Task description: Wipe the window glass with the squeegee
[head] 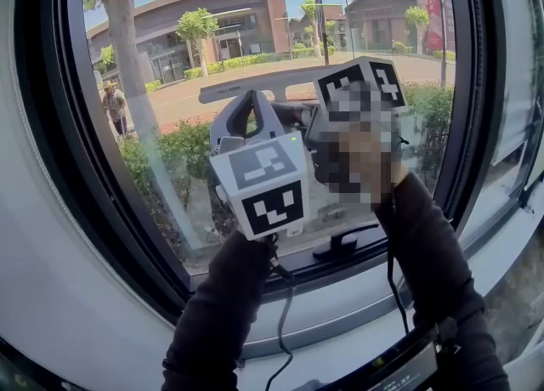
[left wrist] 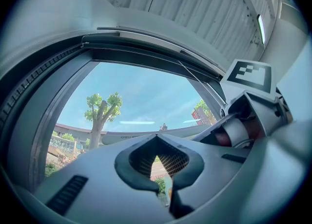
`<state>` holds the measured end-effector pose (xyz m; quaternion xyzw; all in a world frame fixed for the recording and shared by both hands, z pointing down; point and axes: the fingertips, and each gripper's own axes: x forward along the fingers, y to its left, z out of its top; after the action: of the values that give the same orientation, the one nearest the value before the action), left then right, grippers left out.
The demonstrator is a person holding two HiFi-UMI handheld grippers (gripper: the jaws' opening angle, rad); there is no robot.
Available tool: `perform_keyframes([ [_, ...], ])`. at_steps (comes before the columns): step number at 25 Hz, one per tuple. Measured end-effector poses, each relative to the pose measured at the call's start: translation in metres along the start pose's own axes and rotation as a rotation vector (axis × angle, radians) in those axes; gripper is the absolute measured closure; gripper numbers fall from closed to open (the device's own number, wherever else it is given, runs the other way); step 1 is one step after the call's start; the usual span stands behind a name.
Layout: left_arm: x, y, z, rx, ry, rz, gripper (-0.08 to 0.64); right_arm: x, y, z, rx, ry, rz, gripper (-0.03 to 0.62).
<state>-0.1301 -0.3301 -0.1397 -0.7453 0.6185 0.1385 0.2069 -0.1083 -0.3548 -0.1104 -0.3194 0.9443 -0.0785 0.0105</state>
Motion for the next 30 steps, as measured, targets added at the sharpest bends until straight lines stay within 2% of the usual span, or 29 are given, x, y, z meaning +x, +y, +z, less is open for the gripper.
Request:
perform_keyframes([
  [20, -0.013, -0.006, -0.030, -0.020, 0.065, 0.005, 0.565, -0.001, -0.007, -0.036, 0.035, 0.056, -0.002, 0.538],
  [30, -0.018, -0.011, -0.048, -0.002, 0.082, 0.022, 0.565, -0.002, -0.013, -0.056, 0.052, 0.069, 0.006, 0.540],
])
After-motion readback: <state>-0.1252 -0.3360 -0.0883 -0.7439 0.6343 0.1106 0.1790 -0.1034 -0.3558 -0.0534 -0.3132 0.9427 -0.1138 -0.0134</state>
